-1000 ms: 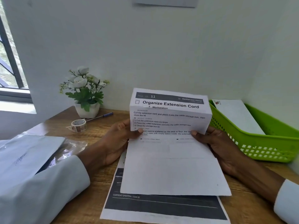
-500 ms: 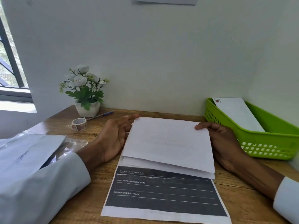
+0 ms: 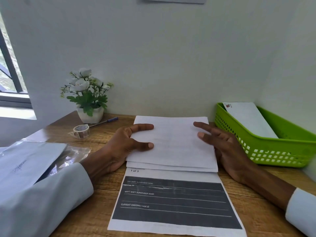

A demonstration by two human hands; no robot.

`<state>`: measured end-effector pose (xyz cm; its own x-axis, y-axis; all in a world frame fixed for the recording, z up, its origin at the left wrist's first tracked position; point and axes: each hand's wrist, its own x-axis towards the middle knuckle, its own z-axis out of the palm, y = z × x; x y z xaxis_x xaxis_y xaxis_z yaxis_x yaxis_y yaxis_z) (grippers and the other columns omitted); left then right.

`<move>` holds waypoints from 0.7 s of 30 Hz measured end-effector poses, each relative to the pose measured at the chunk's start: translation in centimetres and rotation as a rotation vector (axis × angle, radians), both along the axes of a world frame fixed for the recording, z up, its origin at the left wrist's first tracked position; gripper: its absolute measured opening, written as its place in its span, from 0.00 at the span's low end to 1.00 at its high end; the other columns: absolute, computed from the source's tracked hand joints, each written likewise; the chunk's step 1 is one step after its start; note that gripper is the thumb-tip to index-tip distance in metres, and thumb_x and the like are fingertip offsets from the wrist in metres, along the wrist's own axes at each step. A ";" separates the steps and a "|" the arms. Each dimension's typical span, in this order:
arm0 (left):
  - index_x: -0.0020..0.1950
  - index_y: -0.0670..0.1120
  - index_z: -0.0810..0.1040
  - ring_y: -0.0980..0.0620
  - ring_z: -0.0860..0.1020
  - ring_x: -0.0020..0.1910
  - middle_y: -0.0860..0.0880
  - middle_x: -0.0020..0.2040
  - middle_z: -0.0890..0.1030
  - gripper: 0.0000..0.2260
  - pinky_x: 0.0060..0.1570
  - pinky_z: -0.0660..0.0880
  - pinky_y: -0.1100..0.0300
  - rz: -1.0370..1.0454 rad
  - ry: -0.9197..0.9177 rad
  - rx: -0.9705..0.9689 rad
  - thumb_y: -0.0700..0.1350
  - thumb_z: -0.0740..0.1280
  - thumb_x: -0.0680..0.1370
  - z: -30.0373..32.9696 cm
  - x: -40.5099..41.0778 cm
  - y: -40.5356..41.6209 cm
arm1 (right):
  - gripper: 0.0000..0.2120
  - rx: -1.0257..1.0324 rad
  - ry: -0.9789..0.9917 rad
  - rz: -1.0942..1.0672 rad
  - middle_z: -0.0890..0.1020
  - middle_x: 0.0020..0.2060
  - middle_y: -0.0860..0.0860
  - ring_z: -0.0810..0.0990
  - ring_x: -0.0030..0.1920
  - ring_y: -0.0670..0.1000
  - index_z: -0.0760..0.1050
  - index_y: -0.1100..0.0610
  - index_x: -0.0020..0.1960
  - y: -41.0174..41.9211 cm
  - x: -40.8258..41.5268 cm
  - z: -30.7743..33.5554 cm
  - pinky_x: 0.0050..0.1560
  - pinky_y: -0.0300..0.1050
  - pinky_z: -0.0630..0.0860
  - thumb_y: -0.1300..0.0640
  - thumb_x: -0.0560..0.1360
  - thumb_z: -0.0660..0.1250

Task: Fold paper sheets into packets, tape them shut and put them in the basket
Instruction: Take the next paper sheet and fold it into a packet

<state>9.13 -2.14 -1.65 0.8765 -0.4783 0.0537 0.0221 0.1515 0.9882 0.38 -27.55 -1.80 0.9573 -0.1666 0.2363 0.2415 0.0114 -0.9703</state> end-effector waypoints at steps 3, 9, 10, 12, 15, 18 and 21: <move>0.59 0.47 0.82 0.43 0.83 0.52 0.45 0.54 0.85 0.27 0.46 0.82 0.51 -0.006 -0.001 -0.018 0.30 0.75 0.62 0.0 0.0 0.0 | 0.21 -0.054 0.010 0.008 0.86 0.52 0.50 0.85 0.52 0.51 0.82 0.57 0.57 0.2 -0.1 -0.1 0.48 0.43 0.83 0.68 0.66 0.74; 0.55 0.47 0.84 0.57 0.84 0.46 0.58 0.46 0.86 0.20 0.41 0.81 0.63 0.104 -0.225 0.109 0.42 0.77 0.63 0.1 0.2 0.0 | 0.20 0.032 0.036 -0.055 0.87 0.46 0.54 0.85 0.44 0.52 0.82 0.58 0.52 -0.4 0.5 0.0 0.42 0.45 0.84 0.68 0.61 0.75; 0.53 0.50 0.84 0.61 0.83 0.44 0.61 0.45 0.85 0.18 0.39 0.80 0.66 0.149 -0.351 0.223 0.46 0.77 0.64 0.1 0.3 0.1 | 0.18 0.003 0.024 -0.082 0.87 0.44 0.53 0.85 0.42 0.51 0.83 0.59 0.51 -0.4 0.5 0.0 0.40 0.43 0.83 0.68 0.61 0.76; 0.50 0.54 0.85 0.59 0.83 0.43 0.60 0.45 0.85 0.12 0.38 0.79 0.62 0.228 -0.569 0.380 0.53 0.75 0.67 -0.1 0.7 0.2 | 0.13 -0.145 -0.008 -0.187 0.88 0.40 0.51 0.85 0.39 0.48 0.84 0.58 0.47 -0.4 0.5 0.0 0.37 0.37 0.81 0.67 0.65 0.77; 0.47 0.52 0.85 0.59 0.78 0.50 0.58 0.51 0.79 0.13 0.44 0.75 0.61 0.347 -0.759 0.379 0.57 0.74 0.67 -0.6 1.6 0.3 | 0.06 -0.461 -0.098 -0.373 0.86 0.42 0.48 0.82 0.39 0.41 0.84 0.52 0.43 -0.4 0.8 0.1 0.39 0.33 0.78 0.58 0.68 0.78; 0.43 0.56 0.84 0.58 0.72 0.60 0.57 0.60 0.72 0.12 0.49 0.75 0.60 0.360 -0.875 0.385 0.61 0.75 0.67 -0.3 1.6 0.3 | 0.06 -0.780 -0.215 -0.479 0.76 0.49 0.40 0.76 0.51 0.40 0.81 0.46 0.42 -0.6 1.0 0.6 0.46 0.37 0.73 0.51 0.68 0.77; 0.43 0.56 0.84 0.56 0.80 0.53 0.58 0.52 0.81 0.09 0.45 0.78 0.54 0.285 -0.977 0.341 0.59 0.74 0.68 0.3 0.5 0.0 | 0.05 -0.924 -0.359 -0.432 0.79 0.51 0.40 0.77 0.54 0.45 0.82 0.45 0.43 0.1 0.5 1.1 0.51 0.46 0.76 0.52 0.69 0.77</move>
